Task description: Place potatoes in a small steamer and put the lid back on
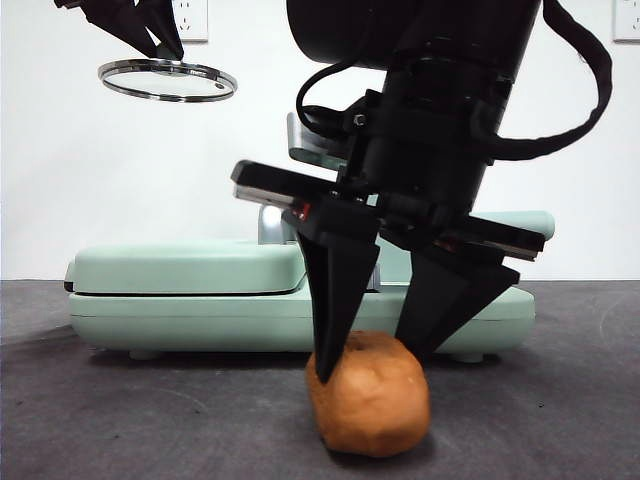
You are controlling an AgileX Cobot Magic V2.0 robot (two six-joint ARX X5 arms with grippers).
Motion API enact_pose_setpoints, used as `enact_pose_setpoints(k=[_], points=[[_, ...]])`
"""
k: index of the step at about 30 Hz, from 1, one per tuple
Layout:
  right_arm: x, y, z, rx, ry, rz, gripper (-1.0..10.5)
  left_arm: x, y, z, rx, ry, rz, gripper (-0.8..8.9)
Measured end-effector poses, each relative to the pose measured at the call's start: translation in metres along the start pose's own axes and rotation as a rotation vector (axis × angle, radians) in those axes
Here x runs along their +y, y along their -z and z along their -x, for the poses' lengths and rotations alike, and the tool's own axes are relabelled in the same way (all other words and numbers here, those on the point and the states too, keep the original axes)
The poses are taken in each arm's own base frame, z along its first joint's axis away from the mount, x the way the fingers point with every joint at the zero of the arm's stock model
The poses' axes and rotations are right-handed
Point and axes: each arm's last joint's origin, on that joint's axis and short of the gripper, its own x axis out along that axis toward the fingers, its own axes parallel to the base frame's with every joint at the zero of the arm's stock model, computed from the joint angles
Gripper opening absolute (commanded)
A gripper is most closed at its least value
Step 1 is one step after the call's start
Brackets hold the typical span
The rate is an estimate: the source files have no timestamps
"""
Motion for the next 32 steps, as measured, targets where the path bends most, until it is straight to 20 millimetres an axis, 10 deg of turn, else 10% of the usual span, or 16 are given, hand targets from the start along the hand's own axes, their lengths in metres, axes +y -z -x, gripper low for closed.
enact_pose_setpoints(k=[5,19,25,32], points=[[-0.002,-0.021,0.02,0.043,-0.082,-0.039,1.4,0.0,0.0,0.0,0.004,0.0,0.001,0.07],[-0.04,-0.145,0.167,-0.31,-0.106,-0.026,1.5,0.0,0.002,-0.001,0.016,0.001,0.017,0.06],[-0.072,-0.193,0.159,-0.3,-0.04,-0.051,1.7,0.0,0.003,-0.004,0.024,0.002,0.022,0.06],[-0.094,-0.218,0.103,-0.158,0.007,-0.063,1.8,0.001,0.004,-0.006,0.028,0.002,0.022,0.06]])
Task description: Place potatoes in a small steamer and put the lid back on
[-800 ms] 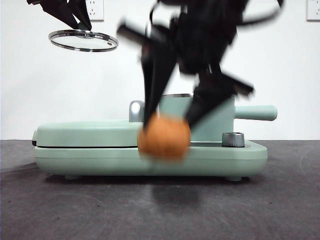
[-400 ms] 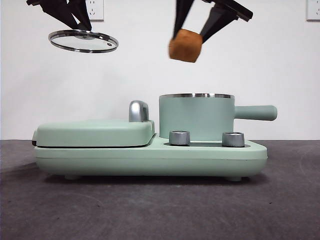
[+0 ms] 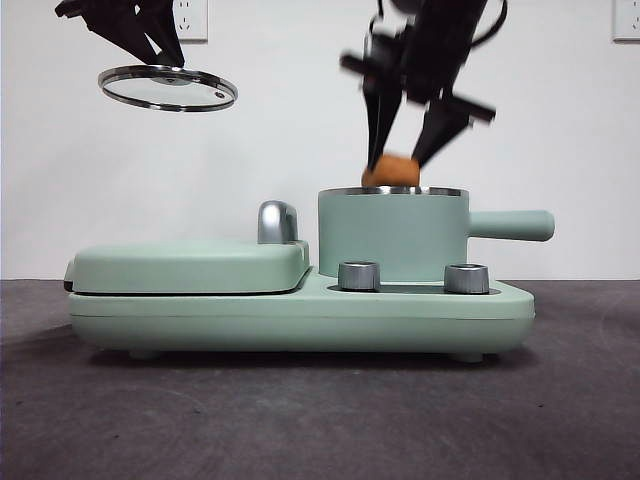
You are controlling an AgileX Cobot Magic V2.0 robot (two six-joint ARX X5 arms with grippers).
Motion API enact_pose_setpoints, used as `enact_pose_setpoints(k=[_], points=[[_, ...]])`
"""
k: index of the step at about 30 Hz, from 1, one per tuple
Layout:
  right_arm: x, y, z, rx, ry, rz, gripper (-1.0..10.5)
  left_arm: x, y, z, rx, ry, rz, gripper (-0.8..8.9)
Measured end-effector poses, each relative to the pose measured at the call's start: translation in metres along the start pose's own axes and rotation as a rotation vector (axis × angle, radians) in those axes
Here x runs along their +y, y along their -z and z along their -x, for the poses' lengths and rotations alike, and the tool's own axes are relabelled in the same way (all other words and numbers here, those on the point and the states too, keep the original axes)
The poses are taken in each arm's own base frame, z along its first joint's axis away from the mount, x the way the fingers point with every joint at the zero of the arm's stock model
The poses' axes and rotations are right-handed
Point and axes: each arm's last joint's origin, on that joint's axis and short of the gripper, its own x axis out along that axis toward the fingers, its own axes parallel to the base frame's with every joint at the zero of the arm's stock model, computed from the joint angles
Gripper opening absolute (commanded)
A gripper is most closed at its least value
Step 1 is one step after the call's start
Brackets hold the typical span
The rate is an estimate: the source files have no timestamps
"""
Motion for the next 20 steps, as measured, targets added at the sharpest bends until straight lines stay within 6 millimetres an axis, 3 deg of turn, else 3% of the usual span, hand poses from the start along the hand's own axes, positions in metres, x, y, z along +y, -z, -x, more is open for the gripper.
enact_pose_setpoints(k=[5,13,20], points=[[-0.004,0.0,-0.02,0.038,0.049,0.013,1.8,0.0,0.0,0.0,0.0,0.0,0.0,0.06],[-0.005,0.001,-0.026,0.063,0.058,0.025,3.7,0.0,0.0,0.0,0.0,0.0,0.0,0.06],[-0.002,-0.001,-0.017,0.063,0.056,0.026,3.7,0.0,0.0,0.0,0.0,0.0,0.0,0.06]])
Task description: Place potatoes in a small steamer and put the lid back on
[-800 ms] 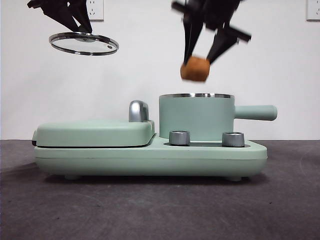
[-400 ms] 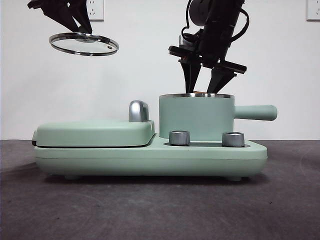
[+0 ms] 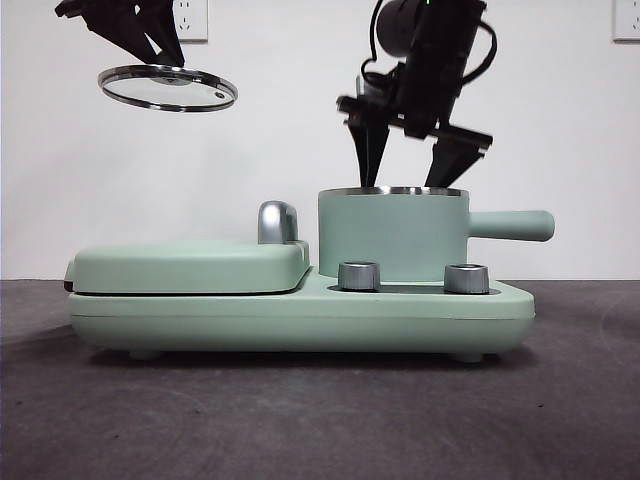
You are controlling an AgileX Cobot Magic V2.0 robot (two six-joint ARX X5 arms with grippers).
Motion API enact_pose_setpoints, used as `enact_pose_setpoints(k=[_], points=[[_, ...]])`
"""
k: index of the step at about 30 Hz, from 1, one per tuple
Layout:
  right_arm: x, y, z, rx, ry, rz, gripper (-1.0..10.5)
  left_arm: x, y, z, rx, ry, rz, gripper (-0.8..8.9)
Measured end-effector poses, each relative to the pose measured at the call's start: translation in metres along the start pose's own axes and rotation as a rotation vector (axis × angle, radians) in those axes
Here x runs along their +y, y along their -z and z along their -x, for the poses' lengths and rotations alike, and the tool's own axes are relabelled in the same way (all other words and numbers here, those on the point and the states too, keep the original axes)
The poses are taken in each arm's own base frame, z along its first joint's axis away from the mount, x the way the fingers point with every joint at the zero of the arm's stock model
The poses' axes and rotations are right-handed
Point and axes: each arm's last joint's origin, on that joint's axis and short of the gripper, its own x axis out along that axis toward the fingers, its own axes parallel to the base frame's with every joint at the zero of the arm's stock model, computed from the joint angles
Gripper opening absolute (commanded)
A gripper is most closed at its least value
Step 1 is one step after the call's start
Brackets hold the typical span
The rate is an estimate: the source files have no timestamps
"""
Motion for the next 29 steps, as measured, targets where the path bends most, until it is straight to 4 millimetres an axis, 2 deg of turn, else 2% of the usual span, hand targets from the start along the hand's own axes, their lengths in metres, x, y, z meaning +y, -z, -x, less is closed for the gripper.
enact_pose_setpoints(k=[4,8,13,16,19,23,26,29], points=[[0.006,-0.006,0.033,-0.057,-0.01,0.014,3.7,0.0,0.0,0.0,0.003,0.001,0.0,0.06],[0.013,-0.003,0.081,-0.142,-0.015,0.06,3.7,-0.003,0.0,0.0,0.006,0.007,-0.002,0.06],[0.016,0.013,0.127,-0.241,0.011,0.085,3.7,-0.012,0.0,-0.001,0.009,0.027,-0.014,0.06],[0.018,0.03,0.153,-0.281,0.005,0.092,3.7,-0.02,0.001,-0.002,0.026,0.046,-0.023,0.06],[0.018,0.057,0.183,-0.319,0.0,0.106,3.7,-0.029,0.002,-0.003,0.04,0.068,-0.034,0.06],[0.014,0.111,0.221,-0.364,-0.002,0.125,3.7,-0.046,0.001,-0.004,0.038,0.104,-0.057,0.06],[0.008,0.155,0.235,-0.373,-0.002,0.129,3.7,-0.062,0.001,-0.004,0.04,0.139,-0.079,0.06],[0.0,0.194,0.234,-0.356,0.0,0.128,3.7,-0.08,0.001,-0.004,0.039,0.179,-0.105,0.06]])
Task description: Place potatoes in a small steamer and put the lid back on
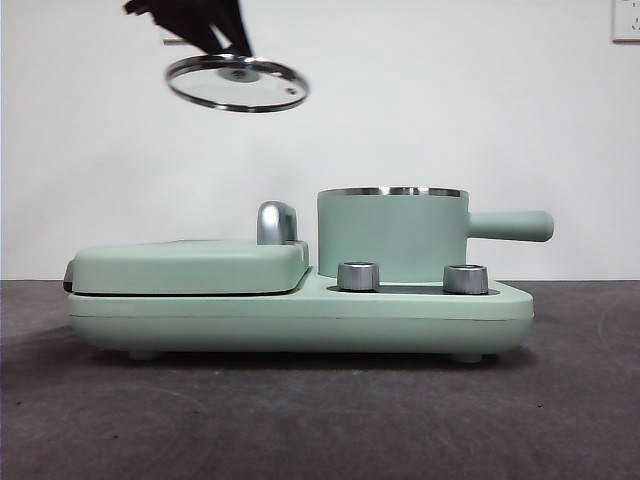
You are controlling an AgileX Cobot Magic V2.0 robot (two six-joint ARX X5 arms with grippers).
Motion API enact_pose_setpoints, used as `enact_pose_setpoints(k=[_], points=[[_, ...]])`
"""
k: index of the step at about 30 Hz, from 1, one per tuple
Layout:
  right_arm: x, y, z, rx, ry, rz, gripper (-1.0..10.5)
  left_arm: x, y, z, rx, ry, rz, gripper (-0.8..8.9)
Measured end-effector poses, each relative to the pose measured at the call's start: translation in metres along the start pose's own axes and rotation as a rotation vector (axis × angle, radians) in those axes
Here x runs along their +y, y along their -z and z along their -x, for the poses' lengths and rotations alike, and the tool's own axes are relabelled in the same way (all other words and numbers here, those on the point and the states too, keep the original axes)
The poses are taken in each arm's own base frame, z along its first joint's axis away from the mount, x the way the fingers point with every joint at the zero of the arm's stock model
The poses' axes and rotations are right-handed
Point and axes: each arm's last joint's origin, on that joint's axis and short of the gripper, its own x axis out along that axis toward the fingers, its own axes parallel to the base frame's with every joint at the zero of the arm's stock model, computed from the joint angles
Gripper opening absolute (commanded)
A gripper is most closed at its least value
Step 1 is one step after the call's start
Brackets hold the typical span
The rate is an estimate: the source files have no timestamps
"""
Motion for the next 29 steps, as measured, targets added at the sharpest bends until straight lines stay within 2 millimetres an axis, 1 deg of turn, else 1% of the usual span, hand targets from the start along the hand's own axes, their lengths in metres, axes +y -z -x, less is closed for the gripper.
enact_pose_setpoints(k=[2,4,5,6,10,12,15,18,21,25,29], points=[[-0.002,0.022,0.003,0.014,0.001,-0.002,3.7,-0.012,-0.001,-0.001,-0.001,0.025,-0.024,0.06],[-0.004,0.048,0.005,0.027,-0.008,-0.006,3.7,-0.024,-0.002,-0.003,-0.007,0.053,-0.06,0.06],[-0.005,0.059,0.005,0.022,-0.02,-0.011,3.7,-0.029,-0.003,-0.003,-0.009,0.063,-0.073,0.06],[-0.006,0.072,0.005,-0.019,-0.033,-0.01,3.7,-0.036,-0.003,-0.004,-0.013,0.079,-0.097,0.06],[-0.008,0.099,0.007,-0.206,-0.059,-0.001,3.7,-0.054,-0.004,-0.005,-0.017,0.117,-0.16,0.06],[-0.01,0.116,0.004,-0.252,-0.088,0.002,3.7,-0.061,-0.003,-0.006,-0.018,0.144,-0.194,0.06],[-0.011,0.133,-0.007,-0.27,-0.134,-0.002,3.7,-0.069,-0.001,-0.013,-0.017,0.23,-0.241,0.06],[-0.013,0.146,-0.016,-0.261,-0.14,-0.029,3.7,-0.077,0.003,-0.028,-0.007,0.318,-0.272,0.06],[-0.015,0.155,-0.019,-0.255,-0.143,-0.062,3.7,-0.08,0.008,-0.048,0.002,0.333,-0.283,0.06],[-0.015,0.157,-0.016,-0.271,-0.15,-0.086,3.7,-0.08,0.017,-0.078,0.03,0.335,-0.287,0.06],[-0.015,0.158,-0.015,-0.276,-0.153,-0.096,3.7,-0.081,0.023,-0.099,0.024,0.344,-0.297,0.06]])
